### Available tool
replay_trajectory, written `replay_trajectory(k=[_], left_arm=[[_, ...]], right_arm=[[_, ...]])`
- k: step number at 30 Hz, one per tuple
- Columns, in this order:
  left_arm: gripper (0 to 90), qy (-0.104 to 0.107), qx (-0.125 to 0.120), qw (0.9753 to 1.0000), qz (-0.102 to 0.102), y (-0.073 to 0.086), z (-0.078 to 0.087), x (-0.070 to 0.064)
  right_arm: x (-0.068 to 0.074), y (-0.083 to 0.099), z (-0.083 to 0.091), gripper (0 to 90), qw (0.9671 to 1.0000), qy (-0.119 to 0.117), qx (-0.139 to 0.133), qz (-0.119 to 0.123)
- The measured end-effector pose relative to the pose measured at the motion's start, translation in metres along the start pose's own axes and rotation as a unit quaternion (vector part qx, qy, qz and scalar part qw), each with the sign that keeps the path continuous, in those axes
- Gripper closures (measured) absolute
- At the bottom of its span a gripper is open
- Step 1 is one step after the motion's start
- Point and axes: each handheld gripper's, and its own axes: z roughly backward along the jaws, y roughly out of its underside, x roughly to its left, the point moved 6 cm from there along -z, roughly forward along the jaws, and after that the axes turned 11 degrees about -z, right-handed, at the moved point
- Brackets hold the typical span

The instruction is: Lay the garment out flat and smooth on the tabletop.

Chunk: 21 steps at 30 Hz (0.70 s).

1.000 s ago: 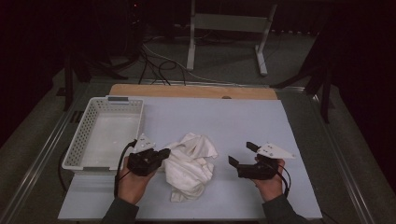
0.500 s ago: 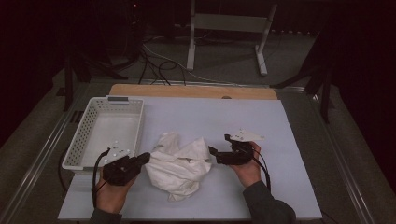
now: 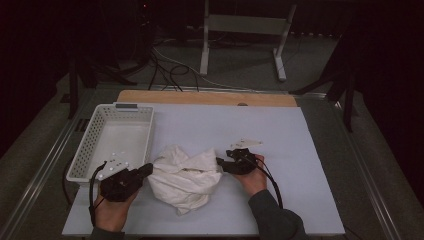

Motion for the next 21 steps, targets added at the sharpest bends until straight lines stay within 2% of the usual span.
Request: replay_trajectory(k=[6,8,10,13,16,18,21], left_arm=[[86.4,0.004,-0.001,1.0000,-0.005,-0.001,-0.002,-0.003],[86.4,0.004,-0.002,1.0000,-0.005,-0.002,-0.001,-0.004],[86.4,0.005,-0.002,1.0000,-0.006,-0.002,-0.001,-0.004],[86.4,0.008,-0.002,0.9999,-0.009,-0.003,-0.002,-0.006],[86.4,0.009,-0.003,0.9999,-0.008,-0.003,-0.003,-0.006],[86.4,0.010,-0.003,0.9999,-0.009,-0.003,-0.004,-0.007],[86.5,0.011,-0.003,0.9999,-0.010,-0.003,-0.004,-0.007]], right_arm=[[0.004,0.005,-0.013,56.5,0.9997,-0.006,0.023,-0.003],[0.009,0.008,-0.020,61.5,0.9991,0.001,0.042,0.008],[0.011,0.009,-0.022,62.4,0.9989,0.003,0.045,0.011],[0.012,0.012,-0.028,65.7,0.9979,0.018,0.059,0.020],[0.012,0.012,-0.029,74.7,0.9974,0.019,0.065,0.025],[0.013,0.012,-0.029,86.8,0.9972,0.006,0.071,0.023],[0.014,0.011,-0.028,87.9,0.9969,0.013,0.070,0.031]])
